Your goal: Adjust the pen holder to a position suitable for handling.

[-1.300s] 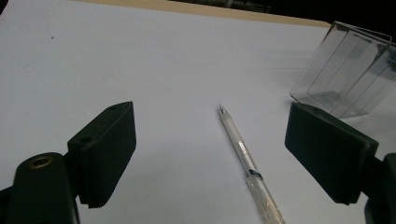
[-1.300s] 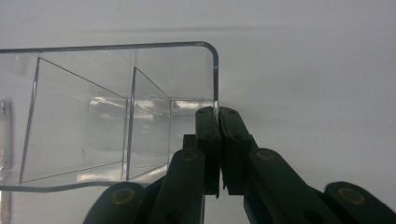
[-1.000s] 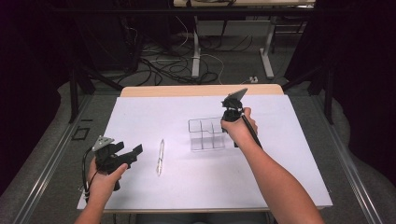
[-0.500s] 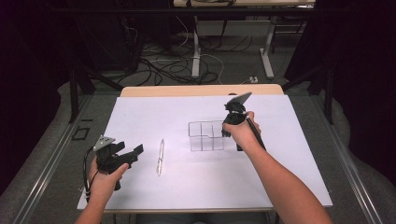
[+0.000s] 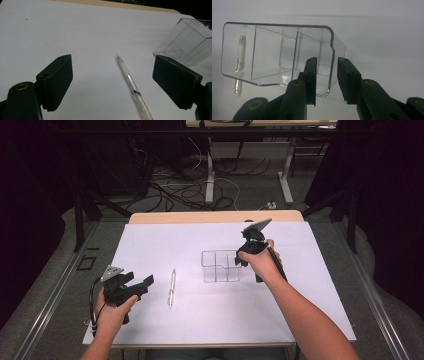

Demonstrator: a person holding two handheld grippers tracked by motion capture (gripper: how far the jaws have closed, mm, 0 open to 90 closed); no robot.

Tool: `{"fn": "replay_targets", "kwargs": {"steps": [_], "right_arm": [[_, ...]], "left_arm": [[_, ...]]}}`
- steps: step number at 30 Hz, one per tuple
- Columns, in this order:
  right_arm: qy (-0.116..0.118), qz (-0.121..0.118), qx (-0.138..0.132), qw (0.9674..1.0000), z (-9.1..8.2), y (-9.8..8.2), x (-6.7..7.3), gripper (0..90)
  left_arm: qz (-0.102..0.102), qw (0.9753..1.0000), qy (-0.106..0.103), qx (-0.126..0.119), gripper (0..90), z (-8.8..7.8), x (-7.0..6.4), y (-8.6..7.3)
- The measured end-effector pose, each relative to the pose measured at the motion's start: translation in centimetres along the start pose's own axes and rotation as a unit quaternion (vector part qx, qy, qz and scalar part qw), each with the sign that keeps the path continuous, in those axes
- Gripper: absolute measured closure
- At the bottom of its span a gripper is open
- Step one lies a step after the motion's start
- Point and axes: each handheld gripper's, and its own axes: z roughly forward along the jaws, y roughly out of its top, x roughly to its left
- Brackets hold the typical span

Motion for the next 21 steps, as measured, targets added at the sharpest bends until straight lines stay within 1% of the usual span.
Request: {"fn": "replay_targets", "kwargs": {"steps": [3, 4, 5, 6, 7, 8, 9, 10, 12, 14, 16, 17, 18, 19, 20, 21], "right_arm": [[0.008, -0.017, -0.016, 0.9997, -0.2, -0.2, 0.1, 65.3], [0.012, -0.016, -0.020, 0.9996, -0.3, -0.2, 0.2, 64.1], [0.013, -0.028, -0.026, 0.9992, -0.5, -0.3, 0.2, 63.1], [0.016, -0.030, -0.032, 0.9989, -0.7, -0.4, 0.3, 61.0], [0.013, -0.035, -0.039, 0.9985, -0.9, -0.5, 0.3, 58.9], [0.014, -0.048, -0.047, 0.9977, -1.1, -0.5, 0.3, 56.5], [0.014, -0.053, -0.051, 0.9972, -1.4, -0.6, 0.3, 56.1], [0.019, -0.053, -0.056, 0.9969, -1.7, -0.7, 0.3, 56.0], [0.027, -0.061, -0.060, 0.9960, -2.2, -0.8, 0.1, 55.8], [0.026, -0.071, -0.078, 0.9941, -2.6, -1.1, -0.3, 55.2], [0.029, -0.077, -0.087, 0.9928, -2.9, -1.4, -0.7, 54.5], [0.029, -0.077, -0.087, 0.9928, -2.9, -1.4, -0.7, 54.5], [0.033, -0.090, -0.098, 0.9906, -3.3, -1.7, -1.3, 53.4], [0.031, -0.091, -0.101, 0.9903, -3.4, -1.9, -1.6, 53.0], [0.030, -0.097, -0.107, 0.9890, -3.5, -2.1, -1.9, 52.1], [0.035, -0.099, -0.113, 0.9880, -3.7, -2.3, -2.2, 51.0]], "left_arm": [[0.001, 1.0000, 0.000, 0.000, 16.6, 0.0, 0.0, 0.0], [0.001, 1.0000, 0.000, 0.003, 16.6, 0.0, 0.0, 0.0], [0.002, 1.0000, 0.000, 0.004, 16.6, 0.0, 0.0, 0.0], [0.002, 1.0000, 0.000, 0.004, 16.7, 0.1, -0.1, 0.0], [0.002, 1.0000, 0.000, 0.004, 16.8, 0.1, -0.1, 0.0], [0.003, 1.0000, 0.001, 0.005, 16.9, 0.1, -0.1, 0.0], [0.003, 1.0000, 0.000, 0.005, 17.0, 0.2, -0.1, -0.1], [0.003, 1.0000, 0.000, 0.005, 17.3, 0.2, -0.1, -0.1], [0.005, 1.0000, 0.001, 0.007, 17.8, 0.2, -0.2, -0.1], [0.005, 1.0000, 0.001, 0.007, 18.3, 0.3, -0.2, -0.1], [0.005, 1.0000, 0.001, 0.008, 18.6, 0.3, -0.3, -0.1], [0.005, 1.0000, 0.001, 0.008, 18.7, 0.3, -0.3, -0.1], [0.005, 0.9999, 0.001, 0.008, 18.8, 0.3, -0.3, -0.1], [0.005, 0.9999, 0.001, 0.010, 18.9, 0.3, -0.3, 0.0], [0.005, 0.9999, 0.001, 0.010, 19.0, 0.3, -0.3, 0.0], [0.005, 0.9999, 0.002, 0.010, 19.0, 0.3, -0.3, 0.0]]}}
